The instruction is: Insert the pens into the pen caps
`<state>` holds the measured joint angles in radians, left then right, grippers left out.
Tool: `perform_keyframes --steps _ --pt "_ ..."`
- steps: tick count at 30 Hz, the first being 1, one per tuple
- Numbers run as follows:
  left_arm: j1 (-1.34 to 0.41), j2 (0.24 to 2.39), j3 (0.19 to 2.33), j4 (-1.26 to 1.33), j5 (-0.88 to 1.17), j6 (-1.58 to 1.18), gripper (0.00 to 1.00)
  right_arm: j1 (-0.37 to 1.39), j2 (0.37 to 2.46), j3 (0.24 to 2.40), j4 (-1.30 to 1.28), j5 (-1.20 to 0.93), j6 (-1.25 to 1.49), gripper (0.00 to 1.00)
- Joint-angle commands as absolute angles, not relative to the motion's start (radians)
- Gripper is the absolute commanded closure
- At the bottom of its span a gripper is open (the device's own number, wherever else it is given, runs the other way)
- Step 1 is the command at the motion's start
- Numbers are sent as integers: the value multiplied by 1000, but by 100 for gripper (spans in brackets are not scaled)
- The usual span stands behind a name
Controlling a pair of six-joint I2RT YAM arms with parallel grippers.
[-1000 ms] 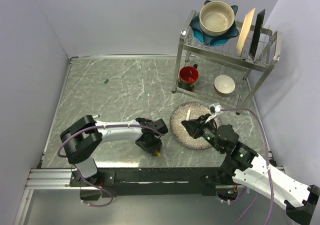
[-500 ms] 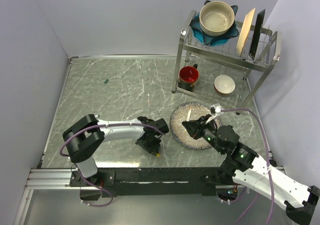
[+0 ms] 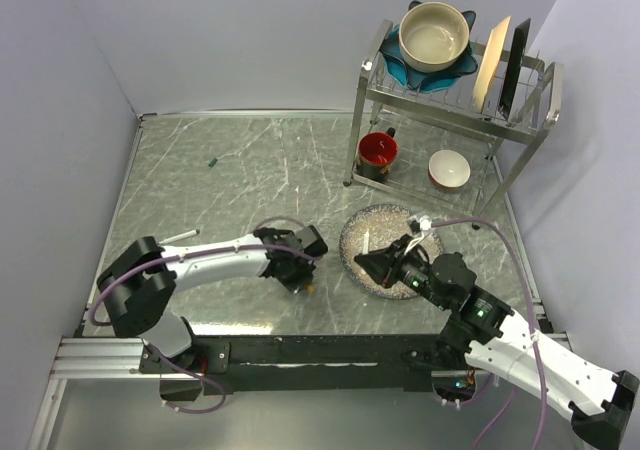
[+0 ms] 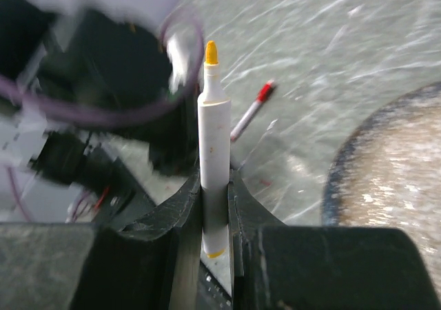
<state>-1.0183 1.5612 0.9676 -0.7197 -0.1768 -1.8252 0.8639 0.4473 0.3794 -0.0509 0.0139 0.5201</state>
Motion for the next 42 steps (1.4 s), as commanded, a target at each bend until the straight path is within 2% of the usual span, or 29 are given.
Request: perform_keyframes --steps 1,6,11,17,28,42 --pt "-1014 1439 1078 -764 -397 -1645 99 859 445 330 101 -227 495 100" --pt "-1005 1210 1003 -577 -477 -1438 99 862 463 262 311 -454 558 100" --pt "-963 1022 873 -292 -419 -1182 99 902 575 279 383 -459 558 100" --pt "-962 795 730 -94 -335 -1068 99 974 698 316 475 -434 601 100" --pt "-960 701 646 35 -181 -994 99 1029 862 419 491 -382 618 100" --pt "-960 704 623 95 -55 -985 99 1029 897 457 465 -350 607 100"
